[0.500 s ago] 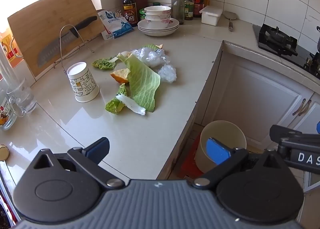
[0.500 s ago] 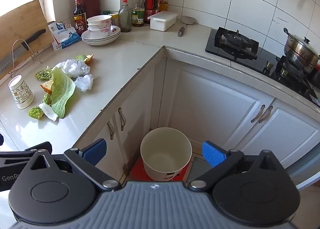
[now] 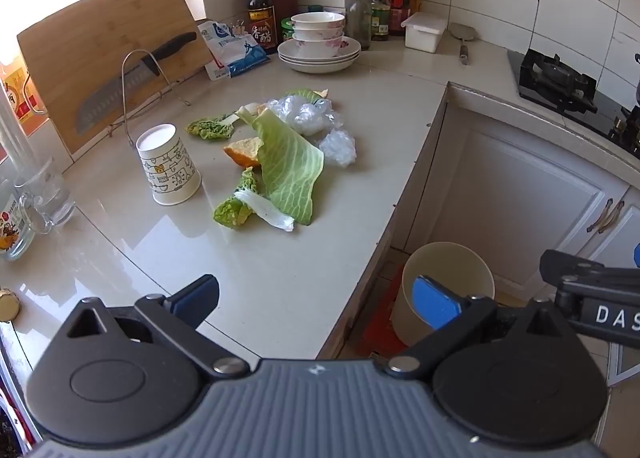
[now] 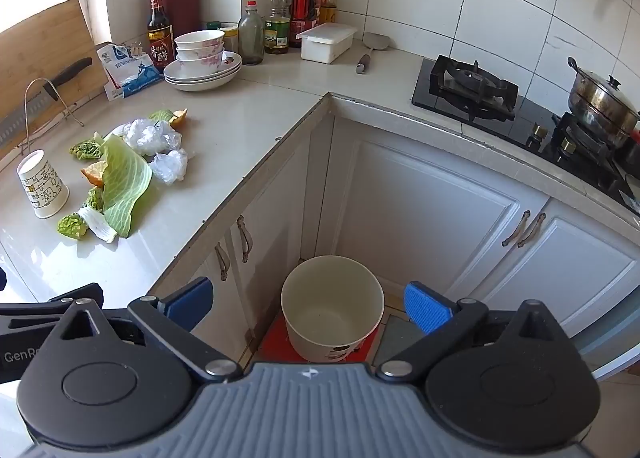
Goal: Collect trash
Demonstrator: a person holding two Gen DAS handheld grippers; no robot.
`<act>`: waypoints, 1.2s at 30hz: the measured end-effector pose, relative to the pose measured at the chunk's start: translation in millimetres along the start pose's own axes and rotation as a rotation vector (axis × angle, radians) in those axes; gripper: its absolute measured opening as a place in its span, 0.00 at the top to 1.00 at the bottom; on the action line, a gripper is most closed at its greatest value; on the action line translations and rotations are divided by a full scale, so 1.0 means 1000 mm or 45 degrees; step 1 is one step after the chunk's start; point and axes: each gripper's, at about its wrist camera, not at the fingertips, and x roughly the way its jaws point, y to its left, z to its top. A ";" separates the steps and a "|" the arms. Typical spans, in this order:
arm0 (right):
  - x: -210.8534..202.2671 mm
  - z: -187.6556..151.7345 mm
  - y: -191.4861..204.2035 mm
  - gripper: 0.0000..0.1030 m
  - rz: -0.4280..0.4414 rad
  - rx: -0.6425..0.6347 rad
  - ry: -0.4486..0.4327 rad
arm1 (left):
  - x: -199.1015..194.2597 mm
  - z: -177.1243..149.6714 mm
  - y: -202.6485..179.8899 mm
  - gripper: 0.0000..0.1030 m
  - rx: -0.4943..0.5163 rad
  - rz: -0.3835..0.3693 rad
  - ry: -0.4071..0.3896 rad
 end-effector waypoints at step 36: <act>-0.002 0.002 -0.005 0.00 -0.001 -0.002 -0.002 | -0.001 0.000 0.006 0.01 0.003 -0.001 -0.005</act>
